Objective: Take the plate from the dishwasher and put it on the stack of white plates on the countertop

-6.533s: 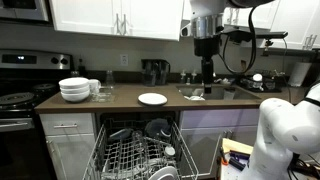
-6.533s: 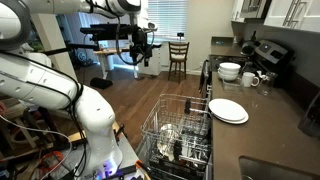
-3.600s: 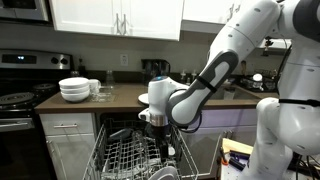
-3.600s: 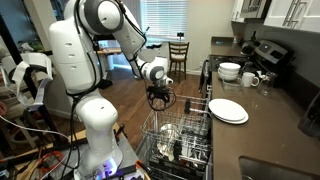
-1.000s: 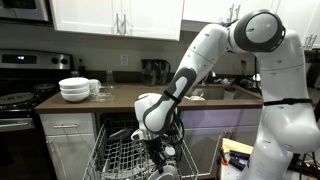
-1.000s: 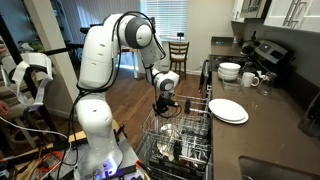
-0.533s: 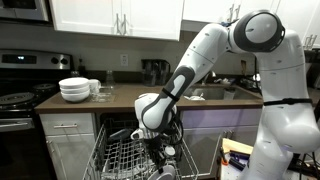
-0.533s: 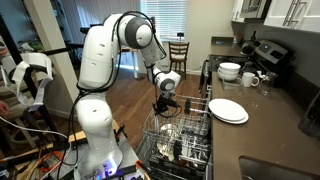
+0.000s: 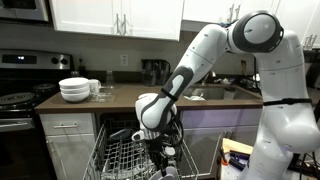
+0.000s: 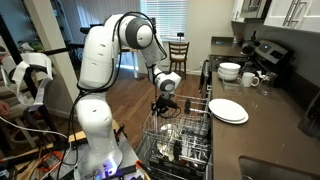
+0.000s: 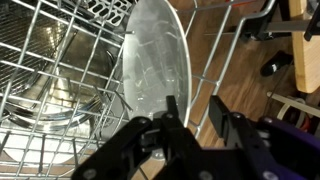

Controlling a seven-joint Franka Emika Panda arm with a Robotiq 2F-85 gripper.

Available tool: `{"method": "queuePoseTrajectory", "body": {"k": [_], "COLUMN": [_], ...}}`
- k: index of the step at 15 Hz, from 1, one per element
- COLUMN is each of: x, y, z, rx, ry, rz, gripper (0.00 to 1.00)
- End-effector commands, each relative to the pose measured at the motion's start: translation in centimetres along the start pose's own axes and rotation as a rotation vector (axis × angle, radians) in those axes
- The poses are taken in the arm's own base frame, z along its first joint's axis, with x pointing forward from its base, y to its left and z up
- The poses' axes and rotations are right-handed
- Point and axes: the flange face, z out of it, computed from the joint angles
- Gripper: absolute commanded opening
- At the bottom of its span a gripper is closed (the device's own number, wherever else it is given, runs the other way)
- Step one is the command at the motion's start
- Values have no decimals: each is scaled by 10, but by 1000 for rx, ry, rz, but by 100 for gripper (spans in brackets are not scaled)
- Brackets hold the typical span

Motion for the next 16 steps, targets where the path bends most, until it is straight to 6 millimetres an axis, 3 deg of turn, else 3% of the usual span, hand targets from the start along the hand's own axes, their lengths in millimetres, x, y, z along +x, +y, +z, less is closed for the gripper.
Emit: {"method": "queuePoseTrajectory", "body": {"k": [1, 2, 5, 16], "x": [-2, -3, -5, -10], "y": [7, 8, 12, 5], "z": [3, 5, 5, -11], "rx": [42, 45, 44, 102], "ry": [31, 34, 40, 69], "rz": [-18, -15, -9, 17], "gripper": [10, 2, 0, 3]}}
